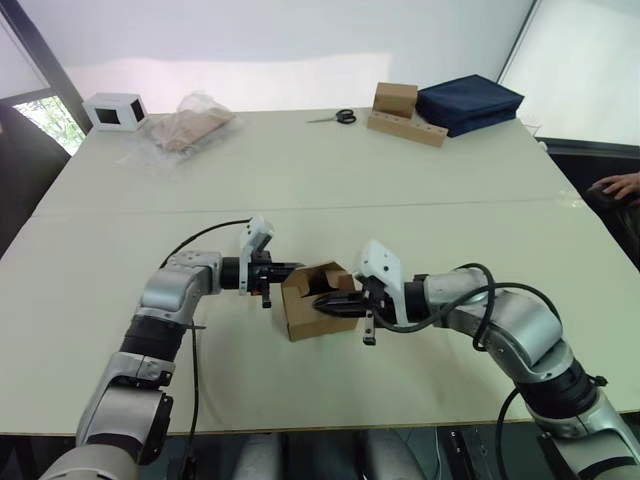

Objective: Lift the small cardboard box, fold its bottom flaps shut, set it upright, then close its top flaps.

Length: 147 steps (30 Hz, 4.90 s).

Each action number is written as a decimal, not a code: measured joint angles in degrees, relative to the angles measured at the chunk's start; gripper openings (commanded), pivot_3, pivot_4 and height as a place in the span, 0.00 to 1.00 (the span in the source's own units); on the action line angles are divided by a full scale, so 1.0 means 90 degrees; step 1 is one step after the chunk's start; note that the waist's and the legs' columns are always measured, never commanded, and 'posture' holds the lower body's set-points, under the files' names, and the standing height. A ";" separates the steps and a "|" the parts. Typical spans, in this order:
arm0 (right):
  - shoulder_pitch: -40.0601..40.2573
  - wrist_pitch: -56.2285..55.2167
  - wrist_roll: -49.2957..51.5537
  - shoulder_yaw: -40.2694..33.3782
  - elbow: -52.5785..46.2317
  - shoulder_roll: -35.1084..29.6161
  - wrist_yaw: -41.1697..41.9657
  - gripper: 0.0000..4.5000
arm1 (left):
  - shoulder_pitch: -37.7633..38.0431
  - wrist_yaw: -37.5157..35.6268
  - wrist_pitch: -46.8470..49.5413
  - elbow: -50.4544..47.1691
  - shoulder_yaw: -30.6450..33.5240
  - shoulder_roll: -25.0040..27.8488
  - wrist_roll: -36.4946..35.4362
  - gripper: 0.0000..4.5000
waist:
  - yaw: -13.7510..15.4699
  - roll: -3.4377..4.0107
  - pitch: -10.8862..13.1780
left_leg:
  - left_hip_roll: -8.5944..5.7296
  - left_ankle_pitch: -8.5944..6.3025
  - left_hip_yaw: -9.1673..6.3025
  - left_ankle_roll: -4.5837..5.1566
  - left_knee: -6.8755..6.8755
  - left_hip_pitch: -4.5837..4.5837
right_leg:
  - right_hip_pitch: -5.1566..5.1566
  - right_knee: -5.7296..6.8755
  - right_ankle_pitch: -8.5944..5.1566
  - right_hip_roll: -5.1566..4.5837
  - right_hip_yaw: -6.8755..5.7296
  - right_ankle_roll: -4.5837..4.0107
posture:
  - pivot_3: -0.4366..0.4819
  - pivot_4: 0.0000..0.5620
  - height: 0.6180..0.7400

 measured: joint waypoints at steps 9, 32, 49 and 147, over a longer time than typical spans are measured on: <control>0.0083 0.0016 -0.0004 -0.0016 0.0142 0.0186 -0.0012 0.00 | 0.0000 0.0052 -0.0003 0.0000 0.0000 -0.0009 0.0000 0.01 | -0.0003 0.0000 0.0000 | 0.0000 0.0000 0.0000 -0.0001 0.0000 0.0000 | 0.0000 0.0000 0.0000 0.0000 0.0000 0.0000 | 0.48 0.27 1.00; 0.0134 0.0139 0.0126 -0.0156 0.0299 0.0330 -0.0104 0.00 | 0.0014 0.0280 -0.0011 -0.0069 0.0076 0.0013 -0.0048 0.01 | -0.0003 0.0000 0.0000 | 0.0000 0.0000 0.0000 -0.0001 0.0000 0.0000 | 0.0000 0.0000 0.0000 0.0000 0.0000 0.0000 | 0.48 0.27 1.00; 0.0129 0.0130 0.0169 -0.0160 0.0400 0.0461 -0.0095 0.00 | 0.0431 0.0902 0.0009 -0.0509 0.0564 0.0354 -0.0233 0.01 | -0.0014 0.0000 0.0000 | 0.0001 0.0000 -0.0002 -0.0001 -0.0002 0.0000 | -0.0003 0.0001 0.0000 0.0001 0.0000 0.0000 | 0.48 0.27 1.00; -0.0806 -0.0117 -0.0385 -0.0012 0.1297 0.0671 0.0180 0.00 | 0.2594 0.3491 0.1395 -0.4144 0.1042 0.0775 -0.2388 0.01 | -0.0140 0.0002 0.0001 | 0.0001 -0.0001 -0.0001 0.0001 -0.0017 0.0003 | -0.0002 -0.0008 0.0000 -0.0007 0.0001 -0.0001 | 0.48 0.27 1.00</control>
